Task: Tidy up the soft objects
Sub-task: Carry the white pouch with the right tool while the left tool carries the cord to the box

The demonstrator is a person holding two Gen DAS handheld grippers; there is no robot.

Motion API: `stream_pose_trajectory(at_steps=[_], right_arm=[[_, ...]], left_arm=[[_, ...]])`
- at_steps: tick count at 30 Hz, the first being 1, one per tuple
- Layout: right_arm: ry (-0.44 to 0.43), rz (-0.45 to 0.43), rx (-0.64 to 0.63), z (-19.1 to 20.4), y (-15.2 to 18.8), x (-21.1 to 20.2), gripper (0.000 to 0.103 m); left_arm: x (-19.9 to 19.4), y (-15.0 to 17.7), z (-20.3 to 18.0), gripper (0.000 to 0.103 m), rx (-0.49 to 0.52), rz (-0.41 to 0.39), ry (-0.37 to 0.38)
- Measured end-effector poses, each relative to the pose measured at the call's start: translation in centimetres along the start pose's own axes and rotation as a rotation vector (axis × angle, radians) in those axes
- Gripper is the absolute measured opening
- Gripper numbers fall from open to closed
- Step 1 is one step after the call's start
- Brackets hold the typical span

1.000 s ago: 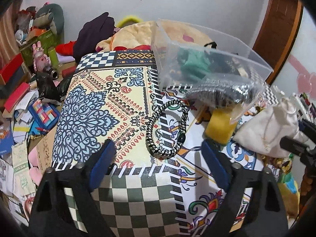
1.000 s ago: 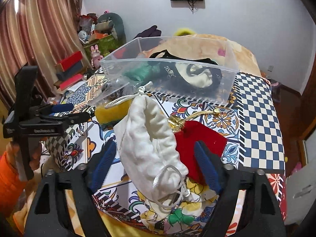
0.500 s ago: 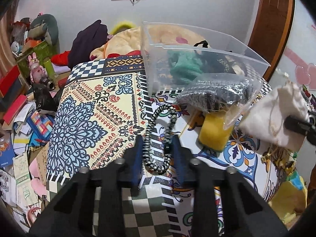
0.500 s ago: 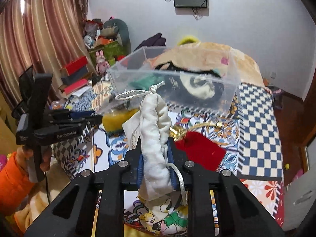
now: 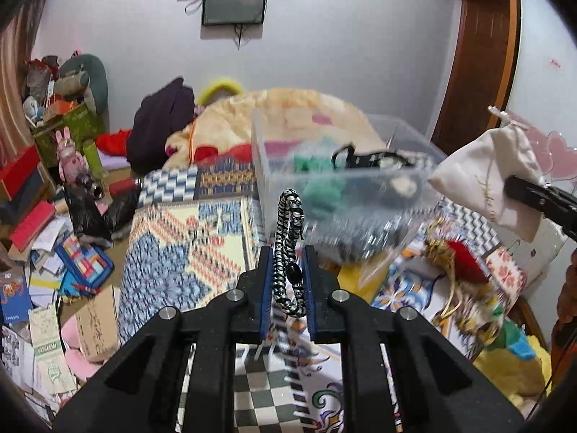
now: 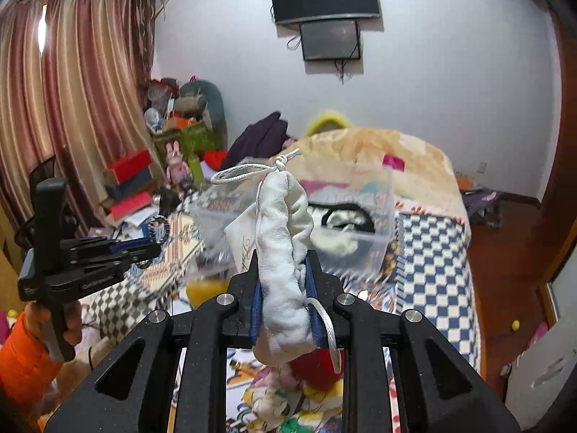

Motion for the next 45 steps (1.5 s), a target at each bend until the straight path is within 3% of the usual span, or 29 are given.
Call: stream_pose_trajectory(at_steps=[10,20,28,36,40,45], right_arm=[[0.055,-0.118,0.028,-1.9,-4.7,0.4,0.019],[0.084,-0.142,0.043,-2.6,-6.8,3.5,0.019],[0.089,-0.063,0.022,-2.4,-5.7,7.1,0.019],[0.087,0.072,0.002,-2.6,-3.5,11.0,0.019],[0.087,0.138,0.01,-2.9,-2.3,12.5,0.02],[0.107,0.159,0.005,-3.1,-2.2,12.3,0.023]], left_arm=[[-0.5,-5.5,-1.2,0.015,0.023,-0.114,0.026],[3.5,-8.5,-1.6,0.015,0.043,-0.111,0.024],[8.1,-8.5,-2.0,0.015,0.068,-0.036,0.013],[11.8,-7.7,-2.7,0.015,0.09,0.037,0.014],[13.0,-7.3,-2.9,0.015,0.088,0.067,0.015],[13.4,-6.8,-3.2,0.015,0.11,0.081,0.005]])
Point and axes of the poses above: each gripper's, at about its wrist camera, not at the fingertips, and x roughly the way its jaws point, z to its left, y to its underside, the point moved 6 cm from there along x, roughly the way its jaws point, and after that the axes turned 9 degrees about -z, right-handed, at the moved point
